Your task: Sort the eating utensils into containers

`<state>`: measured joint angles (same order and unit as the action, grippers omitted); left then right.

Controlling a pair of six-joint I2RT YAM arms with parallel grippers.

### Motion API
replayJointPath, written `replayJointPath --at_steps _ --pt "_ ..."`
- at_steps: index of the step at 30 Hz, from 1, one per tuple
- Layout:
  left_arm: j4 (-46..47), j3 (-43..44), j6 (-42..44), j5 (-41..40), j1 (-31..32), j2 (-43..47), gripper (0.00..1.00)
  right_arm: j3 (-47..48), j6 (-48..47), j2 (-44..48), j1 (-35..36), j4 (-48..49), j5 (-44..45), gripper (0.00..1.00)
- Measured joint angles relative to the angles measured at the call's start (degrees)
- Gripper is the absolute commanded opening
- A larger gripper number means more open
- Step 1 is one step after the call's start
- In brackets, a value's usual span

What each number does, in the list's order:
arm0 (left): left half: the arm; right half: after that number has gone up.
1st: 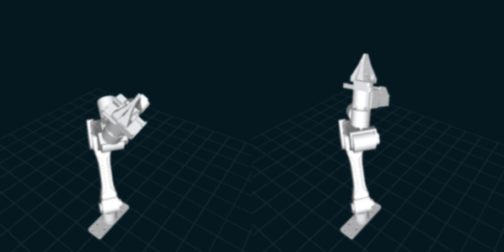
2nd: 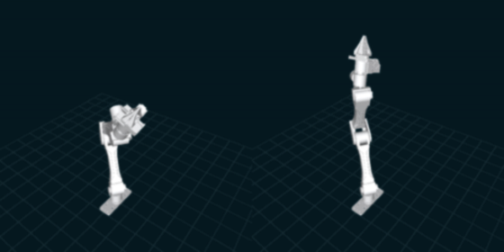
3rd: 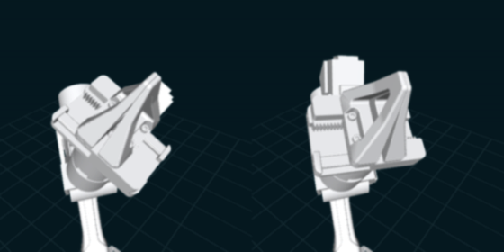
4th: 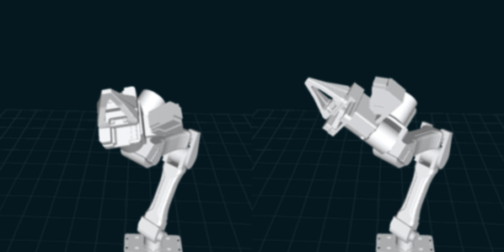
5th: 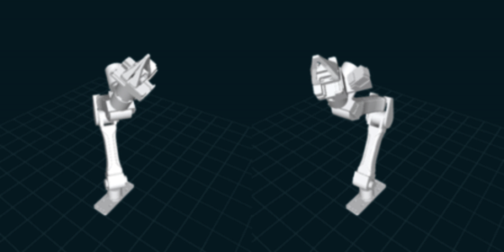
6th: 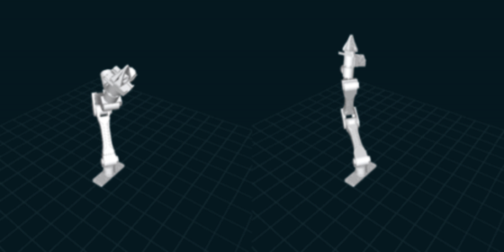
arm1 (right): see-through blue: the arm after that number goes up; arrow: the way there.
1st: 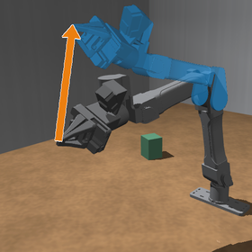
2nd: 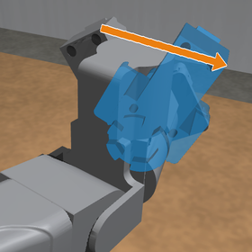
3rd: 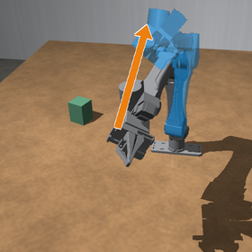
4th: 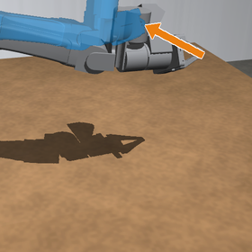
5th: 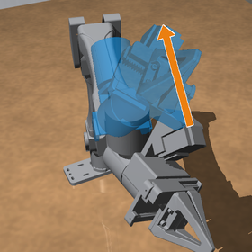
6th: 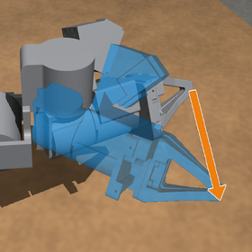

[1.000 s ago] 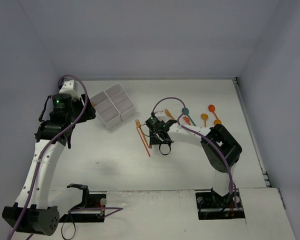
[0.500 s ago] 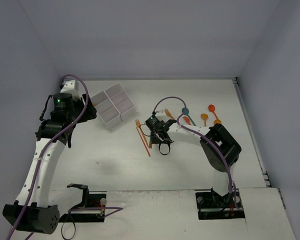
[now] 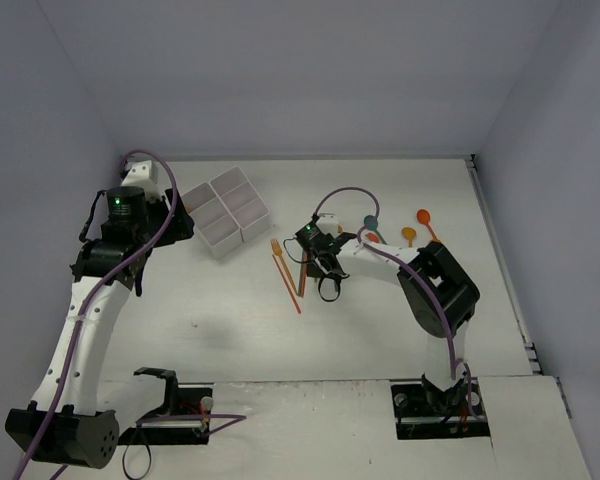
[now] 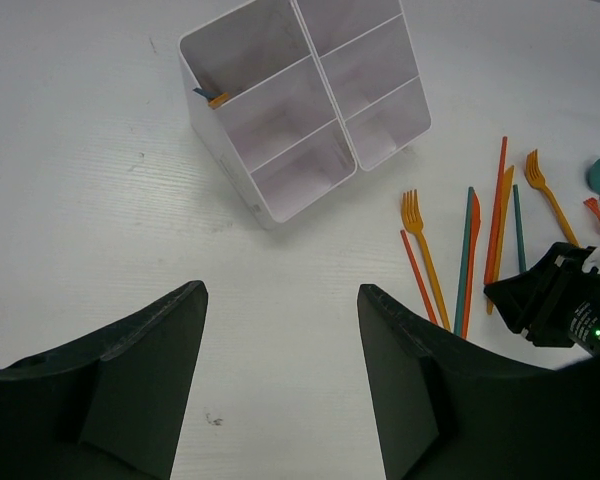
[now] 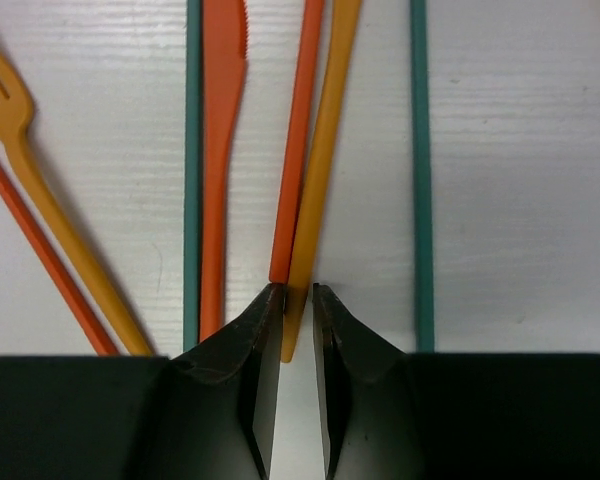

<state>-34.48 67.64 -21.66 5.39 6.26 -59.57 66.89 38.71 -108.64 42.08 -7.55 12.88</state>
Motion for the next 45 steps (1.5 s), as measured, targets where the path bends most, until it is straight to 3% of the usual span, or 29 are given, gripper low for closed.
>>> replayJointPath --at_steps 4,15,22,30,45 --pt "0.0 0.0 -0.2 0.9 0.0 0.0 0.59 -1.1 0.4 0.5 -2.0 1.6 0.1 0.00" --pt "-0.2 1.8 -2.9 5.9 1.8 -1.9 0.59 -9.7 -2.1 8.3 -3.4 0.1 1.2 0.00" --pt "0.7 8.0 -5.5 10.2 9.6 -5.1 0.59 -12.1 -8.9 23.2 -2.9 -2.6 0.9 0.00" --pt "8.4 13.5 -9.3 15.1 19.7 -12.2 0.61 -11.6 -20.9 42.1 0.4 -1.3 -4.4 0.00" --pt "15.1 20.7 -10.9 15.3 28.1 -25.5 0.62 -9.1 -27.9 48.7 2.2 -0.6 -14.9 0.00"
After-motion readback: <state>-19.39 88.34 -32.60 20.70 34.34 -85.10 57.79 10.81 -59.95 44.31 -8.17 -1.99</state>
